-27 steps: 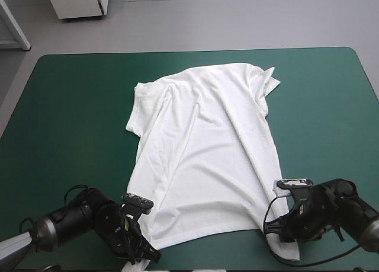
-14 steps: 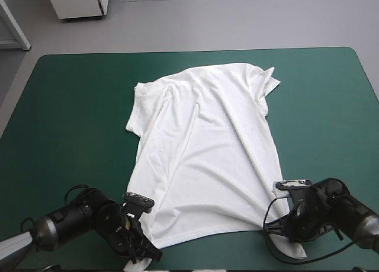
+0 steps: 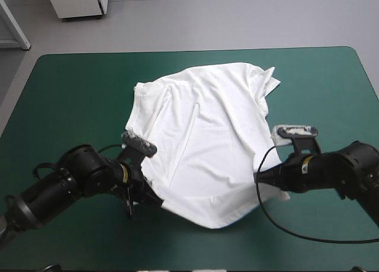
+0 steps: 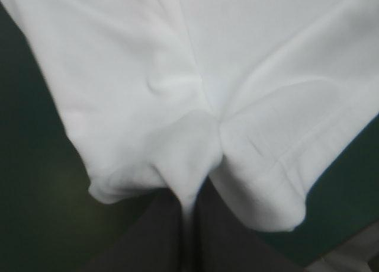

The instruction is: Fold the cloth

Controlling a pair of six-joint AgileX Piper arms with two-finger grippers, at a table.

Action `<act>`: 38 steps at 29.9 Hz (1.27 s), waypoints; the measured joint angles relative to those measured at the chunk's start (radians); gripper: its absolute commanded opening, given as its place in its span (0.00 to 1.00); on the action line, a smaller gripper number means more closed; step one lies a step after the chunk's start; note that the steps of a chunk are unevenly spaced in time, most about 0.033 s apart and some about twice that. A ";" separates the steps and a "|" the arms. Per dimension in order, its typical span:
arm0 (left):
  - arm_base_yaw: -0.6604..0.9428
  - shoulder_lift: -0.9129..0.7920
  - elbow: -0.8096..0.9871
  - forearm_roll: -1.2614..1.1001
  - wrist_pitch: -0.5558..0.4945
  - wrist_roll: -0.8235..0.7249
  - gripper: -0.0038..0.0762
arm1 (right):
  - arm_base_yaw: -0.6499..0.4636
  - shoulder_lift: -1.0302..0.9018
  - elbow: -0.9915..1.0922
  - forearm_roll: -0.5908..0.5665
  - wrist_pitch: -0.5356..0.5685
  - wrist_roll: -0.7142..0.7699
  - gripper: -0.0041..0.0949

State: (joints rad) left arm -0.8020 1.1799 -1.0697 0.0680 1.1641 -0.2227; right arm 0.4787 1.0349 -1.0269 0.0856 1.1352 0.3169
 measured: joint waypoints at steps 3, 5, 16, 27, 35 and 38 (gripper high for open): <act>0.000 0.000 -0.184 0.102 0.034 -0.001 0.04 | 0.000 0.003 -0.162 -0.057 0.005 0.000 0.02; 0.000 0.000 -0.309 0.168 0.043 -0.001 0.04 | 0.000 0.010 -0.275 -0.096 -0.002 -0.003 0.02; 0.000 0.079 -0.853 0.447 0.001 0.109 0.04 | 0.000 0.173 -0.901 -0.270 -0.018 -0.156 0.02; 0.000 0.174 -1.244 0.443 -0.316 0.235 0.04 | 0.000 0.364 -1.443 -0.299 -0.127 -0.305 0.02; 0.000 0.178 -1.348 0.435 -0.614 0.262 0.04 | 0.000 0.383 -1.586 -0.265 -0.384 -0.385 0.03; 0.000 0.179 -1.353 0.438 -0.635 0.262 0.04 | 0.000 0.383 -1.597 -0.258 -0.423 -0.394 0.03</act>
State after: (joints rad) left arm -0.8020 1.3588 -2.4230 0.5057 0.5288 0.0398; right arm 0.4787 1.4182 -2.6240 -0.1727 0.7126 -0.0776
